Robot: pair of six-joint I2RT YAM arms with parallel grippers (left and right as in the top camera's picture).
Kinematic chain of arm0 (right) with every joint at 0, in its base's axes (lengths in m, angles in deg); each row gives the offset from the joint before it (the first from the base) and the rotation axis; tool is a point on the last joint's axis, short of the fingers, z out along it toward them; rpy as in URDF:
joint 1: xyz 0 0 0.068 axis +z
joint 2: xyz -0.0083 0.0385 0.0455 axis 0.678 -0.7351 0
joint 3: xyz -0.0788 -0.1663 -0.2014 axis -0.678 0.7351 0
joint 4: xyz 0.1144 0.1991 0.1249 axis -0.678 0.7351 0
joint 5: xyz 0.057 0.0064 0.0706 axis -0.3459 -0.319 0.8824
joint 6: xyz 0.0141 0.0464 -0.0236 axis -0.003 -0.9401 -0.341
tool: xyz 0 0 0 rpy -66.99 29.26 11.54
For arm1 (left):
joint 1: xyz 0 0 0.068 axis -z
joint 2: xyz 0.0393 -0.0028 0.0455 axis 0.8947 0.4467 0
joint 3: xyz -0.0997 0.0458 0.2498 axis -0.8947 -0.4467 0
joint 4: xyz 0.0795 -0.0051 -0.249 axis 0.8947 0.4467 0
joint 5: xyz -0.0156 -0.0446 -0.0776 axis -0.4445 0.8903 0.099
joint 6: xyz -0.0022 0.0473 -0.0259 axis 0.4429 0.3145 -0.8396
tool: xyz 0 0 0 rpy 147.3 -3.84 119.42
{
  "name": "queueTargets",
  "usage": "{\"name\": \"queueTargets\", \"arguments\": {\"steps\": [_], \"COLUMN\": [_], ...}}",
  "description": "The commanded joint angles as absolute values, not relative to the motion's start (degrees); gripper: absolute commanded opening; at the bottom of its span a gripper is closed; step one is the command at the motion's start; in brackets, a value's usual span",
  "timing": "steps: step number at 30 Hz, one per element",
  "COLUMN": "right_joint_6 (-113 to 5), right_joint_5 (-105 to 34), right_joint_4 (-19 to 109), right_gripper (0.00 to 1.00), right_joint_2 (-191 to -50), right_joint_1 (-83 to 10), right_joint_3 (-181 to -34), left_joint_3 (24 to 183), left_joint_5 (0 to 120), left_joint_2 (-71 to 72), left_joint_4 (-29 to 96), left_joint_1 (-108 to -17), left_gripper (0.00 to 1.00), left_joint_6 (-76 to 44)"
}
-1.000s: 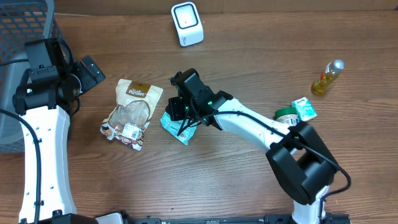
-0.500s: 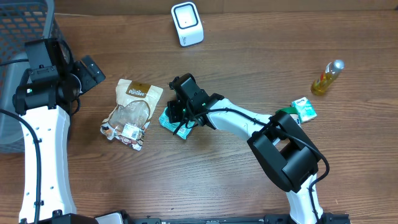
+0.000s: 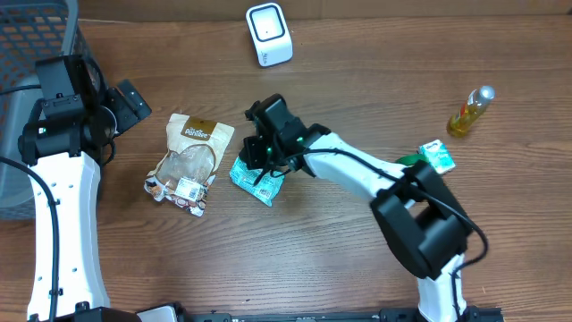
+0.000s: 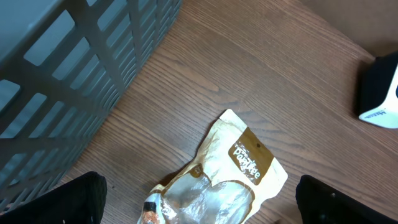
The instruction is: Scan the item barcode
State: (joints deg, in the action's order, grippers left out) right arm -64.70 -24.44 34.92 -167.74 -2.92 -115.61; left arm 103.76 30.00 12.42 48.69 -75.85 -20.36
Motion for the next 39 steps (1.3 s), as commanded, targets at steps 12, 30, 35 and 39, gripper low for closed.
{"name": "queueTargets", "arguments": {"steps": [12, 30, 35, 39], "right_joint_6": [-64.2, -68.1, -70.0, -69.5], "right_joint_5": [-31.1, -37.2, -41.0, -40.0], "right_joint_4": [49.5, 45.2, 46.8, 49.7], "right_gripper": [0.09, 0.04, 0.04, 0.04], "right_joint_2": [-164.9, -165.6, -164.5, -161.9], "right_joint_1": [-3.0, -3.0, -3.0, -2.7], "right_joint_3": [-114.2, -109.7, -113.4, -118.2], "left_joint_3": [105.0, 105.0, 105.0, 105.0], "left_joint_5": [29.1, 29.1, 29.1, 29.1], "left_joint_2": [12.1, 12.1, 12.1, 12.1], "left_joint_4": [48.6, 48.6, 48.6, 48.6], "left_joint_1": [-75.8, -75.8, -75.8, -75.8], "left_gripper": [0.99, 0.99, 1.00, 1.00], "left_joint_6": [-19.5, -19.5, -19.5, -19.5]}}
